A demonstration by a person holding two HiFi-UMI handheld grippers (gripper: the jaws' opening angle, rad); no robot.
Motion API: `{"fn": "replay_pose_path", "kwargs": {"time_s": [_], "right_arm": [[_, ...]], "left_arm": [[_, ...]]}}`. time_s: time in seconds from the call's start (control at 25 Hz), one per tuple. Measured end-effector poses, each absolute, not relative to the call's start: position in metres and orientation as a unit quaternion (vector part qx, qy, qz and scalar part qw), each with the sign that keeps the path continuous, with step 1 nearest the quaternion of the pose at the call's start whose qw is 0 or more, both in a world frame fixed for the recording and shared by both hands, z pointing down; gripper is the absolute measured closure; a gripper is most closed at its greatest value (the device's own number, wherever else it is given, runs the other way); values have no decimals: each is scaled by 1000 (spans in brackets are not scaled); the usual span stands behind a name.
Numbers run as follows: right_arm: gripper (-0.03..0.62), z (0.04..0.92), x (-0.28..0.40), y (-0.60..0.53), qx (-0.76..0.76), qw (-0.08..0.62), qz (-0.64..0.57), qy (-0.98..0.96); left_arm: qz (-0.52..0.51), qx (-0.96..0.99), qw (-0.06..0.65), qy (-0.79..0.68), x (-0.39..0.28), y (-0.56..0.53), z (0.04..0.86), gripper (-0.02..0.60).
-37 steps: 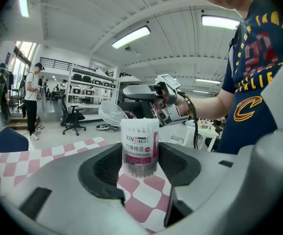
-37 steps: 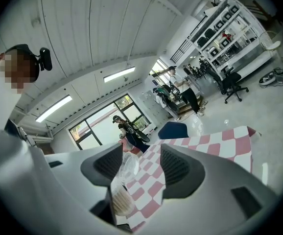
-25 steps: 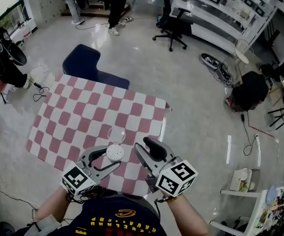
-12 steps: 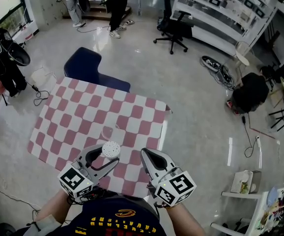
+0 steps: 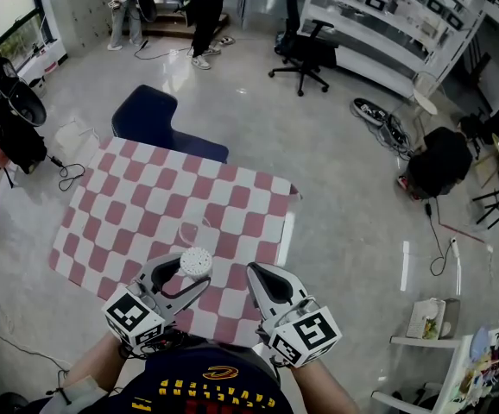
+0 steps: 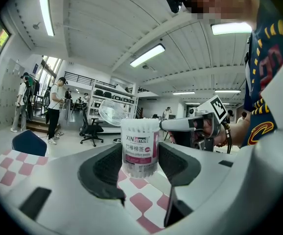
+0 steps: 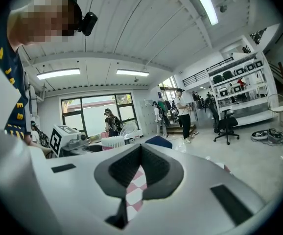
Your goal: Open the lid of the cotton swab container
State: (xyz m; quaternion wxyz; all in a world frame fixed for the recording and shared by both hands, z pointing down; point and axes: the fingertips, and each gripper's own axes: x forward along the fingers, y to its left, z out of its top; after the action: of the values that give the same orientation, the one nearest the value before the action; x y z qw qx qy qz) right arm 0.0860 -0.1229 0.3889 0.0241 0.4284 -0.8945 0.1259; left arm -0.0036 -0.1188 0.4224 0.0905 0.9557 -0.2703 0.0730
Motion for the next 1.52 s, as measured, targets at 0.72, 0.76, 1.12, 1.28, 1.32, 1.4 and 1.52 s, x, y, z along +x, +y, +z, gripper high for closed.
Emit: {"fn": "replay_pose_path", "kwargs": {"time_s": [0.72,0.76,1.12,1.28,1.32,1.4,1.52], "right_arm": [[583,379,84,-118,419,27,103,-902],[583,379,84,-118,420,26,102,-901],[583,380,88,-115,420,18,111,-901],[583,380,87,-114,417,18,110,-902],[583,380,87,-113,416,19,109,-902],[583,380,87,-113,416,19,109,-903],[583,380,87,-114,416,18,108,-903]], "left_arm": [[68,954,96,-276,-5,-116,426,353],[69,954,96,-275,-4,-116,425,353],[70,955,92,-273,-1,-111,427,353],[65,956,87,-274,-1,-110,422,353],[64,955,88,-274,-1,-110,423,353],[63,956,87,-275,-1,-110,423,353],[64,956,87,-274,-1,-110,423,353]]}}
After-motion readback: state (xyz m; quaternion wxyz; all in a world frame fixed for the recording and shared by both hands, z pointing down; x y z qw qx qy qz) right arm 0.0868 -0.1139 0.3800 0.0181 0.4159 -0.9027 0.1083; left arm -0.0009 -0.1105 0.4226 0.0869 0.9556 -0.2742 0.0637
